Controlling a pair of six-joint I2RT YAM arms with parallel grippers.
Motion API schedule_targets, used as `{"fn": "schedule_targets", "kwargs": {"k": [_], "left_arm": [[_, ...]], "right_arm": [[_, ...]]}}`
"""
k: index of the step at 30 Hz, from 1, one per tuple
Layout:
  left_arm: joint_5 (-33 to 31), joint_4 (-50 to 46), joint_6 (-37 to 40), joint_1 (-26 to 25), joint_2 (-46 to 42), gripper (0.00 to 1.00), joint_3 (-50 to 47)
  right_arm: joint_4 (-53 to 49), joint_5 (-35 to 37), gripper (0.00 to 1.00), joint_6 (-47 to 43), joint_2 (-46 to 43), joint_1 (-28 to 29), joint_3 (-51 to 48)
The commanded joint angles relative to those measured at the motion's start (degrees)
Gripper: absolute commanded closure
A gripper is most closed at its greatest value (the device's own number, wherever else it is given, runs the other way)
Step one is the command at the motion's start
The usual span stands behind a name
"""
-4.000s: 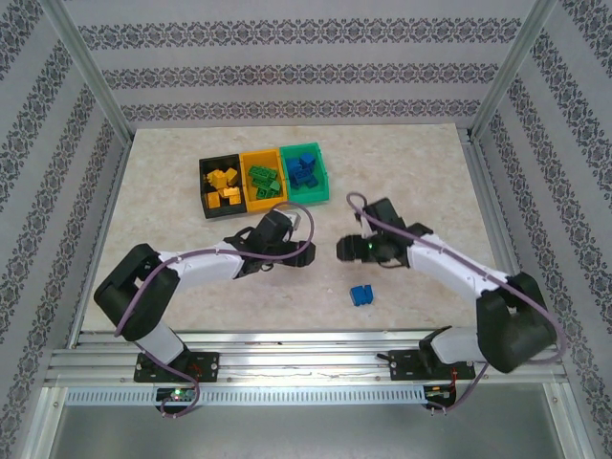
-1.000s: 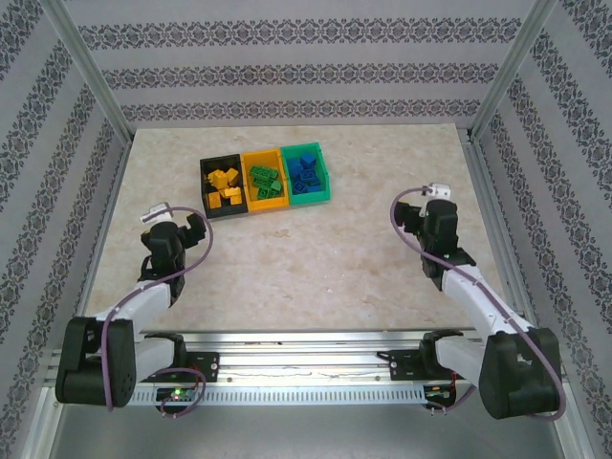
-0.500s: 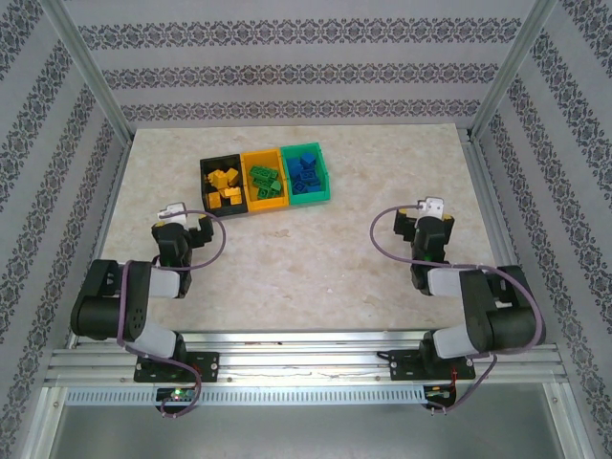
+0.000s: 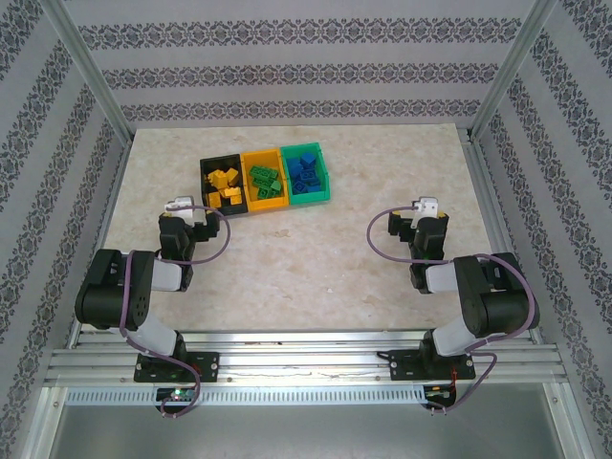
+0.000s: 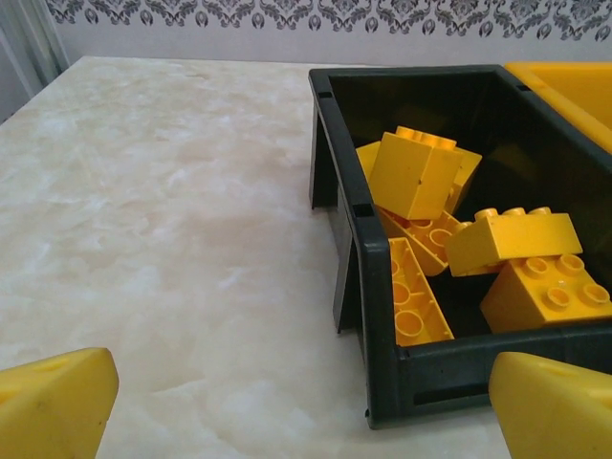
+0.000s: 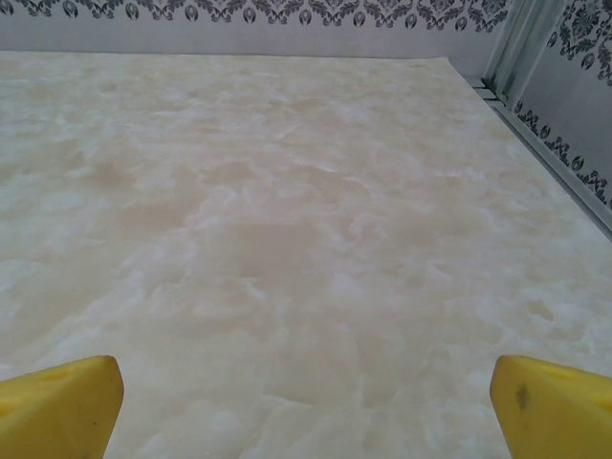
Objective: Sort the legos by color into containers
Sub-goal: Reset both arms
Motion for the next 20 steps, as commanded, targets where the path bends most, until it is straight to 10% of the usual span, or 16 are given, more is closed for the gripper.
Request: {"fn": "schedule_targets", "kwargs": {"k": [1,20], "left_arm": [[1.1,-1.2,1.2,0.4,0.2,0.0,0.6],[0.8,-1.7,1.5,0.0,0.3,0.0,0.9]], "right_arm": [[2.3,-1.3,0.02,0.1,0.2,-0.4,0.9],[0.8,-8.2,0.02,-0.5,0.2,-1.7,2.4]]}}
